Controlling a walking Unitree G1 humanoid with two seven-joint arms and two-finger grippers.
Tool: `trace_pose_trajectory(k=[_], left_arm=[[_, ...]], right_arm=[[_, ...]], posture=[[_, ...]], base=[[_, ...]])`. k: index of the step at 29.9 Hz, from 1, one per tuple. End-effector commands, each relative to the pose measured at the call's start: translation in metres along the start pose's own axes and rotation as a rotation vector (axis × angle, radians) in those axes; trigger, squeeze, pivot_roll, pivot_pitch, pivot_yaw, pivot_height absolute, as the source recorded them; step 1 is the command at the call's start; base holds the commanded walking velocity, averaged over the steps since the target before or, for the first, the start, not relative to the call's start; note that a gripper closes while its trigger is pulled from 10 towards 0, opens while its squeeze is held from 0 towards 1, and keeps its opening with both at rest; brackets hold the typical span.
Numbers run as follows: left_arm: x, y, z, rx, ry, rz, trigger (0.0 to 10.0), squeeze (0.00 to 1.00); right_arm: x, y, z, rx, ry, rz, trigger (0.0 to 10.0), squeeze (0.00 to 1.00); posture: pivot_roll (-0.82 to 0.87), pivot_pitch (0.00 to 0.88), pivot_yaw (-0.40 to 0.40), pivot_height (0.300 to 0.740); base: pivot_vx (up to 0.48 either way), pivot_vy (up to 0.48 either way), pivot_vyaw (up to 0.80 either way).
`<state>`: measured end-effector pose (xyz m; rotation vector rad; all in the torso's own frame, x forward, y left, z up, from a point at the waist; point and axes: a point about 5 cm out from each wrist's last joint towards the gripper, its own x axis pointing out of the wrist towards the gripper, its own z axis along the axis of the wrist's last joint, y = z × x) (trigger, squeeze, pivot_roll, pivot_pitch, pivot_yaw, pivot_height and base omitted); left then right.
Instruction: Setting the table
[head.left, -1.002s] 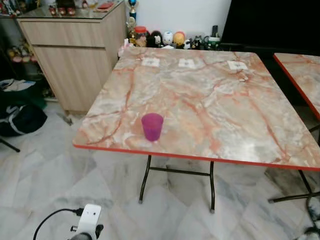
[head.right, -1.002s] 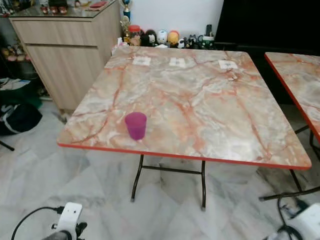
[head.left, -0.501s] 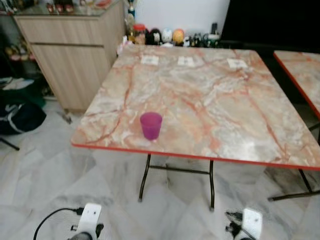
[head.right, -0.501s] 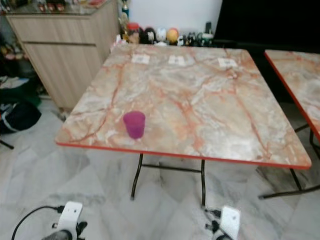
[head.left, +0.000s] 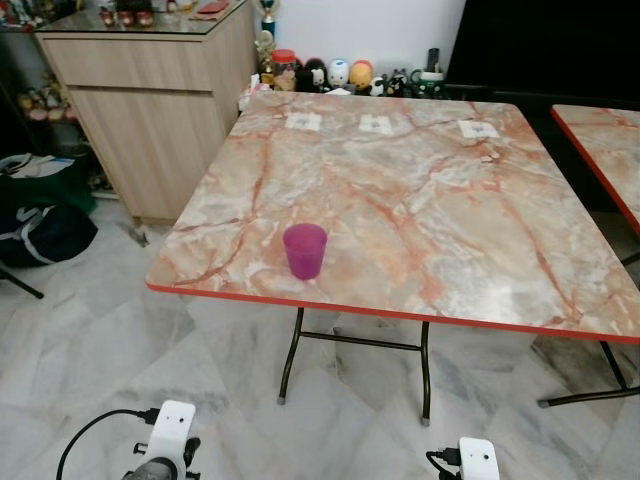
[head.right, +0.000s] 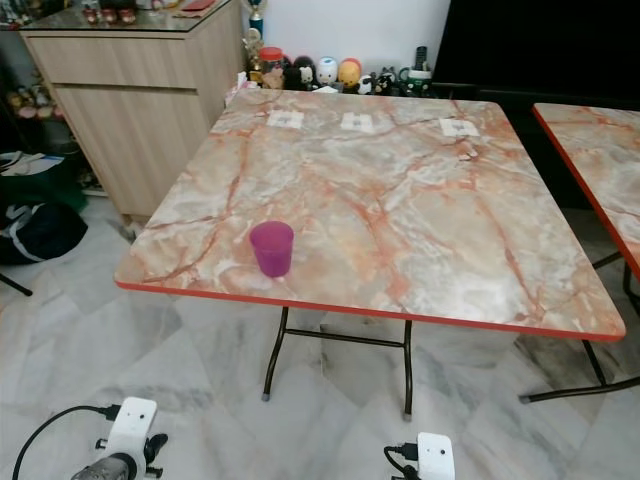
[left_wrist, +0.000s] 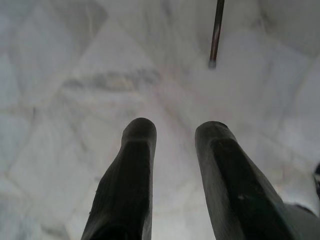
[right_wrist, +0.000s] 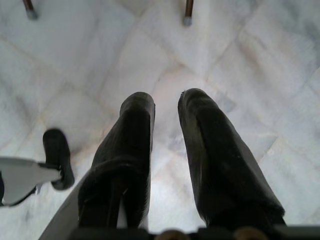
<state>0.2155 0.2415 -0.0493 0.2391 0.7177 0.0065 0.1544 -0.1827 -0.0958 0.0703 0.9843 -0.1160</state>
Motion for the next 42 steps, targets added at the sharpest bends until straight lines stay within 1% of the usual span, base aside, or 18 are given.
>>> trace_pose_trajectory(k=[1,5,8,9,11,14,16,19,20,22,26,27,30,32,37,39,40,42], left_arm=[[0.001,0.003,0.012,0.034,-0.066,-0.016,10.0,0.00],[-0.004,0.012,0.014,0.062,-0.149,-0.019,10.0,0.00],[-0.009,0.022,0.022,-0.019,-0.248,0.004,10.0,0.00],[-0.014,0.029,0.030,-0.038,-0.338,0.019,10.0,0.00],[-0.023,0.037,0.038,-0.030,-0.429,0.042,10.0,0.00],[-0.028,0.040,0.042,-0.035,-0.468,0.058,10.0,0.00],[-0.041,0.047,0.048,-0.048,-0.534,0.074,10.0,0.00],[-0.056,0.050,0.068,-0.054,-0.631,0.048,10.0,0.00],[-0.060,0.052,0.080,-0.053,-0.677,0.056,10.0,0.00],[-0.062,0.053,0.085,-0.051,-0.693,0.061,10.0,0.00],[-0.074,0.066,0.152,0.012,-0.897,0.114,10.0,0.00],[-0.078,0.065,0.177,0.019,-0.958,0.106,10.0,0.00],[-0.080,0.055,0.209,0.004,-1.007,0.048,10.0,0.00],[-0.074,0.036,0.224,-0.010,-0.997,-0.037,10.0,0.00],[-0.066,0.018,0.223,-0.103,-0.971,-0.097,10.0,0.00],[-0.063,0.001,0.216,-0.096,-0.940,-0.142,10.0,0.00],[-0.063,0.001,0.216,-0.096,-0.940,-0.142,10.0,0.00],[-0.066,-0.009,0.213,-0.105,-0.929,-0.176,10.0,0.00]], right_arm=[[-0.001,0.002,-0.007,-0.004,0.020,0.010,10.0,0.00],[-0.002,0.005,-0.009,0.014,0.007,0.019,10.0,0.00],[-0.002,0.005,-0.010,0.031,0.007,0.009,10.0,0.00],[-0.002,0.005,-0.011,0.052,0.008,0.007,10.0,0.00],[-0.002,0.006,-0.011,0.051,0.009,0.012,10.0,0.00],[-0.002,0.007,-0.012,0.047,0.008,0.017,10.0,0.00],[-0.003,0.009,-0.012,0.039,0.011,0.028,10.0,0.00],[-0.003,0.010,-0.014,0.020,0.019,0.017,10.0,0.00],[-0.002,0.010,-0.013,0.027,0.017,0.014,10.0,0.00],[-0.002,0.010,-0.013,0.030,0.016,0.013,10.0,0.00],[-0.002,0.008,-0.009,0.037,0.003,0.002,10.0,0.00],[-0.002,0.006,-0.009,0.032,0.005,0.000,10.0,0.00],[-0.002,0.004,-0.009,0.036,0.006,-0.003,10.0,0.00],[-0.002,0.003,-0.009,0.035,0.001,-0.009,10.0,0.00],[-0.002,-0.002,-0.006,0.062,-0.029,-0.035,10.0,0.00],[-0.002,-0.003,-0.006,0.062,-0.031,-0.043,10.0,0.00],[-0.002,-0.003,-0.006,0.062,-0.031,-0.043,10.0,0.00],[-0.003,-0.006,-0.009,0.049,-0.018,-0.056,10.0,0.00]], posture=[[0.09,0.000,-0.019,0.740],[0.09,0.004,-0.013,0.740],[0.09,0.006,-0.013,0.740],[0.10,0.010,-0.012,0.740],[0.10,0.010,-0.014,0.740],[0.10,0.013,-0.017,0.740],[0.12,0.018,-0.022,0.740],[0.12,0.016,-0.024,0.740],[0.12,0.015,-0.026,0.740],[0.12,0.015,-0.026,0.740],[0.12,0.018,-0.031,0.740],[0.12,0.019,-0.033,0.740],[0.12,0.016,-0.032,0.740],[0.10,0.015,-0.015,0.740],[0.10,0.013,-0.009,0.740],[0.09,0.014,-0.015,0.740],[0.09,0.014,-0.015,0.740],[0.09,0.019,-0.015,0.740]], base=[[0.000,0.000,0.00],[0.000,0.000,0.00],[0.000,0.000,0.00],[0.000,0.000,0.00],[0.000,0.000,0.00],[0.000,0.000,0.00],[0.000,0.000,0.00],[0.000,0.000,0.00],[0.000,0.000,0.00],[0.000,0.000,0.00],[0.000,0.000,0.00],[0.000,0.000,0.00],[0.000,0.000,0.00],[0.000,0.000,0.00],[0.000,0.000,0.00],[0.000,0.000,0.00],[0.000,0.000,0.00],[0.000,0.000,0.00]])
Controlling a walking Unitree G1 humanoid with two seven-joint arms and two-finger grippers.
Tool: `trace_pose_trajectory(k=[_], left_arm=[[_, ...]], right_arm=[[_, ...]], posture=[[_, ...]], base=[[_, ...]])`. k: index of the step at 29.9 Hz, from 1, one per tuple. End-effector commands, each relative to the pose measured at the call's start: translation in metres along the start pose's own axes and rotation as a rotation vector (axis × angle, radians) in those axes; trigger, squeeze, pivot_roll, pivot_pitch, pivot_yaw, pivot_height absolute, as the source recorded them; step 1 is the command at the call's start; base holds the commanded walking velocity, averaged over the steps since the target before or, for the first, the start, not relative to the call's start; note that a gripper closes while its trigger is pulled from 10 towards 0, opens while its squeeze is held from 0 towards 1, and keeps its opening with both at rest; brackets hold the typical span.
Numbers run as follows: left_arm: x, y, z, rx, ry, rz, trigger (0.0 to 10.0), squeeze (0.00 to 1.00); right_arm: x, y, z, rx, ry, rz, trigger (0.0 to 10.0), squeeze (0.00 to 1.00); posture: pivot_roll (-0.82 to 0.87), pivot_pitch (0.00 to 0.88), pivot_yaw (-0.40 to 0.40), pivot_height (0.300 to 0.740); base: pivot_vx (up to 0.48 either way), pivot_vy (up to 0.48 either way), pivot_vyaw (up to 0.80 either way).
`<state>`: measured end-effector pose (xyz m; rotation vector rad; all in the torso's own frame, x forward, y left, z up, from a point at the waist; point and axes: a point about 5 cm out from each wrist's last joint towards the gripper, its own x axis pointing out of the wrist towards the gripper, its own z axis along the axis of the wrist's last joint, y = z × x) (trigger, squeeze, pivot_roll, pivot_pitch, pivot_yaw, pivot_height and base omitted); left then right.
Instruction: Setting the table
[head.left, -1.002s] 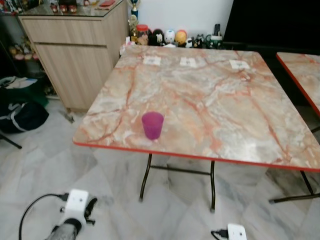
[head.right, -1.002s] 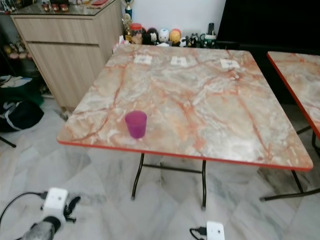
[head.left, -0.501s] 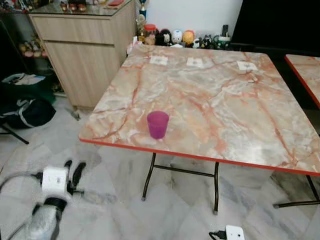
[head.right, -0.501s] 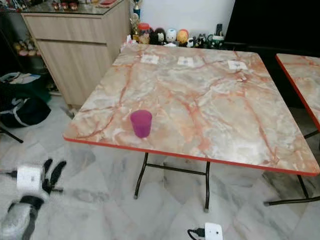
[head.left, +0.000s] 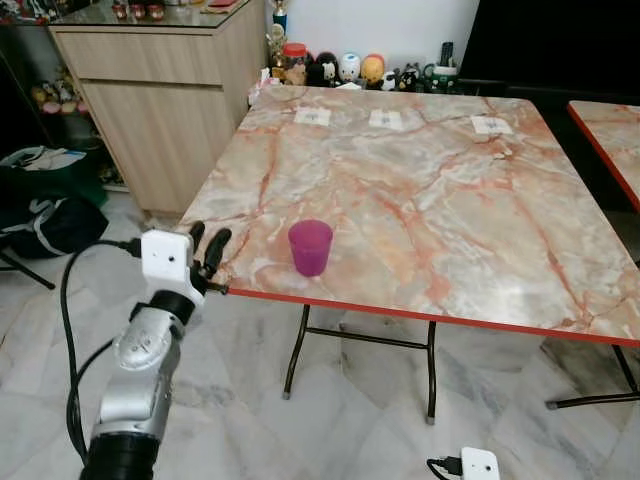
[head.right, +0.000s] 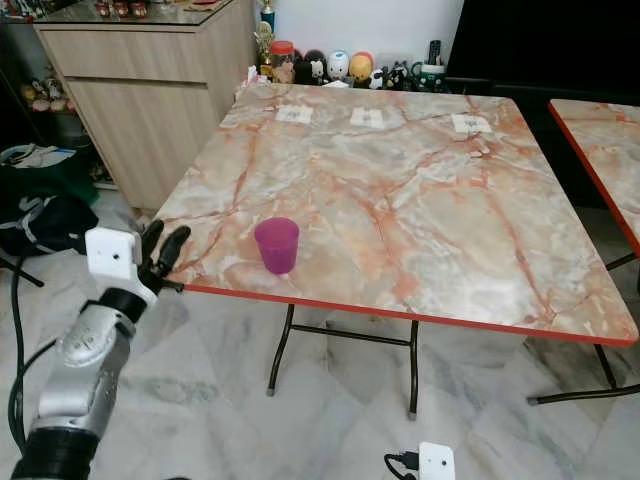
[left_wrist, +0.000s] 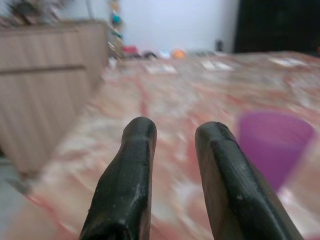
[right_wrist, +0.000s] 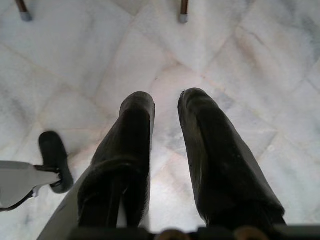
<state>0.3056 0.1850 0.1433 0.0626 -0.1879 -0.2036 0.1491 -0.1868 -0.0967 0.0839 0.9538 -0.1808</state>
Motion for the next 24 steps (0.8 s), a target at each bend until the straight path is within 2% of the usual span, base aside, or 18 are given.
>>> trace_pose_trajectory(k=[1,9,17,21,24], left_arm=[[0.0001,-0.0046,0.0037,-0.003,0.001,-0.022,10.0,0.00],[-0.0021,-0.0066,0.0011,0.010,0.027,-0.041,10.0,0.00],[-0.0011,-0.0047,0.0011,0.020,0.036,-0.035,10.0,0.00],[-0.0021,-0.0040,-0.0011,0.017,0.053,-0.033,10.0,0.00],[-0.0014,-0.0083,-0.0054,-0.035,0.098,-0.063,10.0,0.00]], right_arm=[[-0.0011,-0.0013,-0.0045,0.009,0.011,-0.009,10.0,0.00],[-0.0010,-0.0009,-0.0016,0.018,-0.016,-0.015,10.0,0.00],[-0.0005,0.0011,0.0002,0.007,-0.019,-0.006,10.0,0.00],[-0.0002,0.0026,0.0009,0.002,-0.020,-0.004,10.0,0.00],[0.0001,0.0031,0.0024,-0.004,-0.024,-0.001,10.0,0.00]], posture=[[0.09,0.019,-0.015,0.740],[0.10,0.020,-0.017,0.740],[0.10,0.020,-0.021,0.740],[0.10,0.021,-0.021,0.740],[0.10,0.028,-0.022,0.740]], base=[[0.000,0.000,0.00],[0.000,0.000,0.00],[0.030,-0.305,0.00],[0.000,0.000,0.00],[0.000,0.000,0.00]])
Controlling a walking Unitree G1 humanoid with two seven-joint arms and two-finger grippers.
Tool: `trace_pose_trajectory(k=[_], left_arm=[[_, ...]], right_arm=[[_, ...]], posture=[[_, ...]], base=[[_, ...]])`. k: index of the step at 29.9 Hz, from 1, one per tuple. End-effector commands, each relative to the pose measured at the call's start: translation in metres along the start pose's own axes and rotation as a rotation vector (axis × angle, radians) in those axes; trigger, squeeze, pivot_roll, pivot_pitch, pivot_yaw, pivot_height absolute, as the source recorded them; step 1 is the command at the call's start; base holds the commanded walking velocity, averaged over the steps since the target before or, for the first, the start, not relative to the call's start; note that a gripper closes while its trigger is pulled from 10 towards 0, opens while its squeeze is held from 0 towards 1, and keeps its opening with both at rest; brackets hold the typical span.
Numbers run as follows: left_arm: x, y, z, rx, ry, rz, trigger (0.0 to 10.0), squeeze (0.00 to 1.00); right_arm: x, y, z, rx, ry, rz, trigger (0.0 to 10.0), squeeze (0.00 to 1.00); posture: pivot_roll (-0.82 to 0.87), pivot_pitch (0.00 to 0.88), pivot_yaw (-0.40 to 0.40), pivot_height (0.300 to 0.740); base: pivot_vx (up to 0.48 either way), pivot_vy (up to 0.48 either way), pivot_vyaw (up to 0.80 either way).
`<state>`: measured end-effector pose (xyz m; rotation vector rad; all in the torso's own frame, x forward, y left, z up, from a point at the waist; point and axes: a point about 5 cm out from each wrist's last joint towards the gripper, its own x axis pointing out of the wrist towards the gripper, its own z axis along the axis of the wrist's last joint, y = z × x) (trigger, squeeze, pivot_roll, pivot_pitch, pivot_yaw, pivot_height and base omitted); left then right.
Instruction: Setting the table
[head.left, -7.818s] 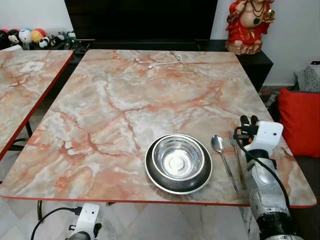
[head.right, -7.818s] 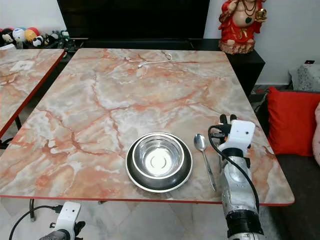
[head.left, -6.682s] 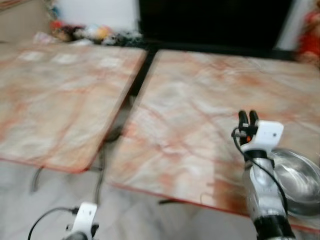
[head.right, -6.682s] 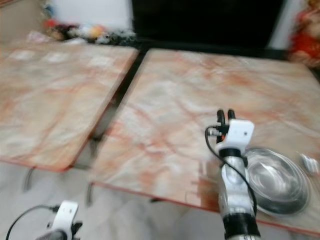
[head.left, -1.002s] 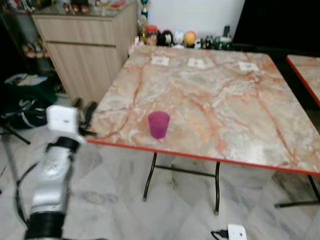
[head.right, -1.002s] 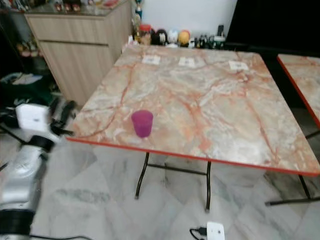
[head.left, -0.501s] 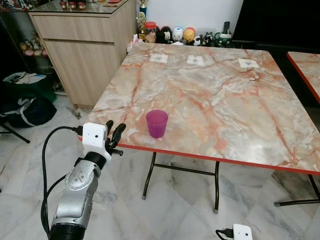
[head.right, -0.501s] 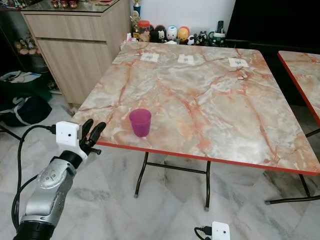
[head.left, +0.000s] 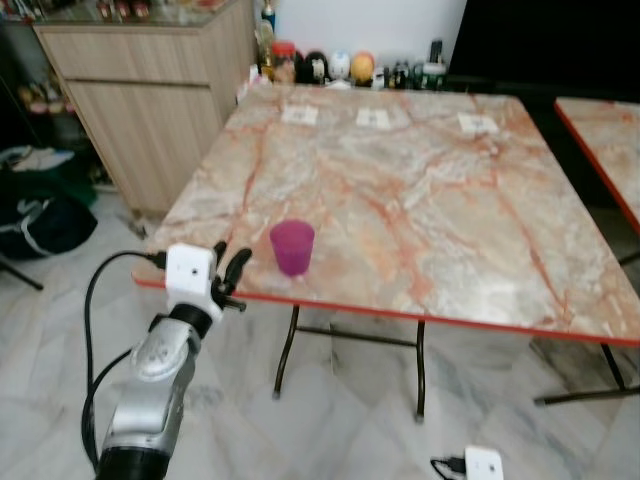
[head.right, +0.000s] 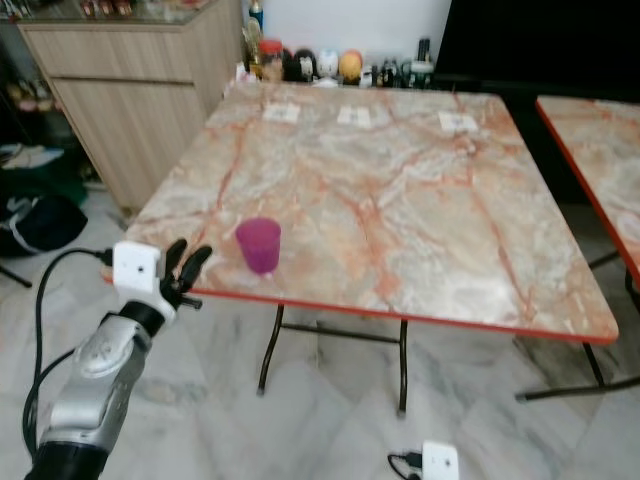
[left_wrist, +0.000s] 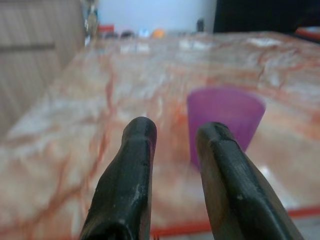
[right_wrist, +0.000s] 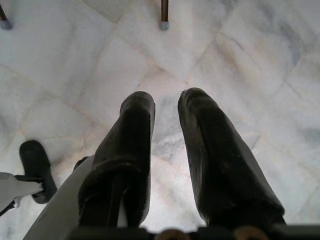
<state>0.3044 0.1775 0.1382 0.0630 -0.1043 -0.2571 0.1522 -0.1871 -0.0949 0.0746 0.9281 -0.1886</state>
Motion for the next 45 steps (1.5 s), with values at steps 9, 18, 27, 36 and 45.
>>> trace_pose_trajectory(k=[9,18,27,36,45], left_arm=[[0.004,0.000,0.004,-0.023,-0.003,-0.006,10.0,1.00],[0.004,0.003,0.008,-0.008,-0.016,-0.001,10.0,0.00],[0.006,0.012,0.010,-0.025,-0.033,0.015,10.0,0.00],[0.005,0.023,0.013,0.005,-0.036,0.038,10.0,0.00],[0.007,0.023,0.015,-0.003,-0.048,0.030,10.0,0.00]], right_arm=[[0.001,0.005,0.006,-0.018,-0.017,0.019,10.0,0.00],[0.001,0.008,0.006,-0.025,-0.017,0.025,10.0,0.00],[0.001,0.004,0.003,-0.026,-0.017,0.020,10.0,0.00],[0.001,0.007,0.004,-0.023,-0.013,0.031,10.0,0.00],[0.002,0.007,0.006,-0.017,-0.017,0.033,10.0,0.00]], posture=[[0.10,0.043,-0.022,0.740],[0.10,0.027,-0.022,0.740],[0.09,0.000,-0.020,0.740],[0.10,0.000,-0.022,0.740],[0.10,0.000,-0.024,0.740]], base=[[0.000,0.000,0.00],[0.000,0.000,0.00],[0.000,0.000,0.00],[0.297,0.000,0.00],[0.259,0.000,-0.38]])
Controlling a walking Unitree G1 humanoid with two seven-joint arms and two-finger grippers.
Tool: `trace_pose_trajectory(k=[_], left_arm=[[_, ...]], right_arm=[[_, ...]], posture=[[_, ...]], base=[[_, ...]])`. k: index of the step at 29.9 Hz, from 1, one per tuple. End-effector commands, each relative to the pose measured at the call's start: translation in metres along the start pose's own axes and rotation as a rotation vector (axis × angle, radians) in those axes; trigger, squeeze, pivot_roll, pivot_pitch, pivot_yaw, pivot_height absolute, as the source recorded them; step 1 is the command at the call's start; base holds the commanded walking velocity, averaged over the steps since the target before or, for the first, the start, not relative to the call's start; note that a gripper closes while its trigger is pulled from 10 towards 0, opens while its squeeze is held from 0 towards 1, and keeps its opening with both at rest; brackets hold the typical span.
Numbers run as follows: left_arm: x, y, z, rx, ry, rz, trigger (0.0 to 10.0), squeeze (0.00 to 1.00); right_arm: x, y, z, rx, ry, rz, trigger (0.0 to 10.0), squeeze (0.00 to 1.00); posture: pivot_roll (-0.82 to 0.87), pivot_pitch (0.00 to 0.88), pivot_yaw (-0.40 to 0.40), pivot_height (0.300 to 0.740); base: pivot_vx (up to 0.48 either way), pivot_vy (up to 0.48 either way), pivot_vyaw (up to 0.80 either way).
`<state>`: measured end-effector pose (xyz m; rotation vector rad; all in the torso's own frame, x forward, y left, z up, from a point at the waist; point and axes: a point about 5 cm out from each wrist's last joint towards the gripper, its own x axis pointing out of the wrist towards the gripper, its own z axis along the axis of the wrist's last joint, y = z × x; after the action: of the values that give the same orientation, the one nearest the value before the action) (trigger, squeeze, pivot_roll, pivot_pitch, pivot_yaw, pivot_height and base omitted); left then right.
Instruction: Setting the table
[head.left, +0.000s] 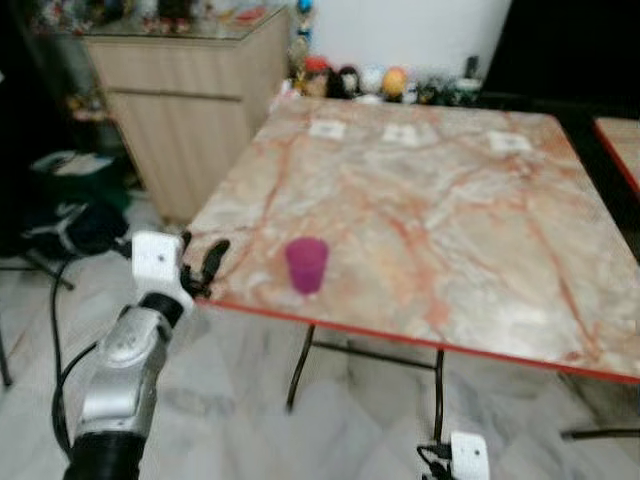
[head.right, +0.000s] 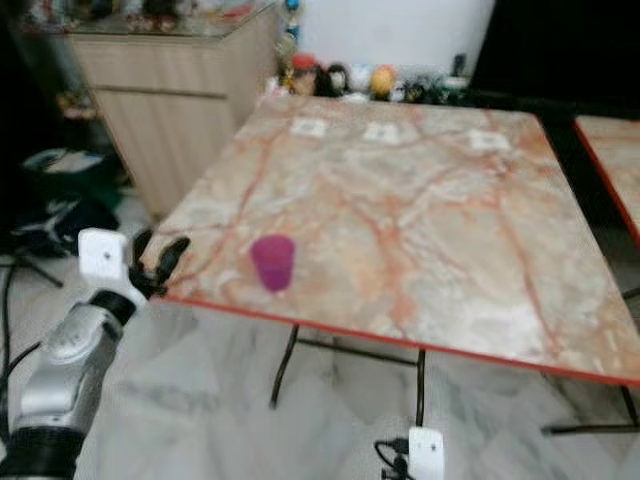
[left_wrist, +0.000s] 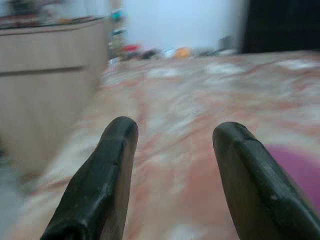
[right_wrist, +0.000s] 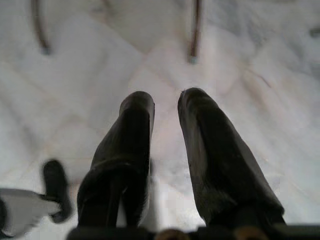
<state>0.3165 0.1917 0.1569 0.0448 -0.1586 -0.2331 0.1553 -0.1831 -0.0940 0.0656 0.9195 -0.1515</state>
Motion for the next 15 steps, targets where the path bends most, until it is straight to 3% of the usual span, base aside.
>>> trace_pose_trajectory(k=[1,11,13,15], left_arm=[[-0.003,0.005,-0.001,0.006,0.007,0.001,10.0,0.00],[-0.004,0.000,-0.001,-0.015,0.028,-0.072,10.0,0.00],[-0.004,-0.008,-0.001,-0.033,0.050,-0.142,10.0,0.00],[-0.004,-0.014,0.001,-0.103,0.068,-0.200,10.0,0.00]], right_arm=[[0.001,0.002,0.004,0.005,-0.007,0.004,10.0,0.00],[0.001,0.004,0.002,-0.005,0.001,0.005,10.0,0.00],[0.001,0.008,0.003,-0.008,-0.002,0.009,10.0,0.00],[0.001,0.011,0.004,-0.010,-0.003,0.012,10.0,0.00]], posture=[[0.10,0.000,-0.024,0.740],[0.11,0.000,-0.026,0.740],[0.11,0.000,-0.029,0.740],[0.11,0.000,-0.029,0.740]], base=[[0.000,0.000,0.00],[0.000,0.000,0.00],[0.000,0.000,0.00],[0.000,0.000,0.00]])
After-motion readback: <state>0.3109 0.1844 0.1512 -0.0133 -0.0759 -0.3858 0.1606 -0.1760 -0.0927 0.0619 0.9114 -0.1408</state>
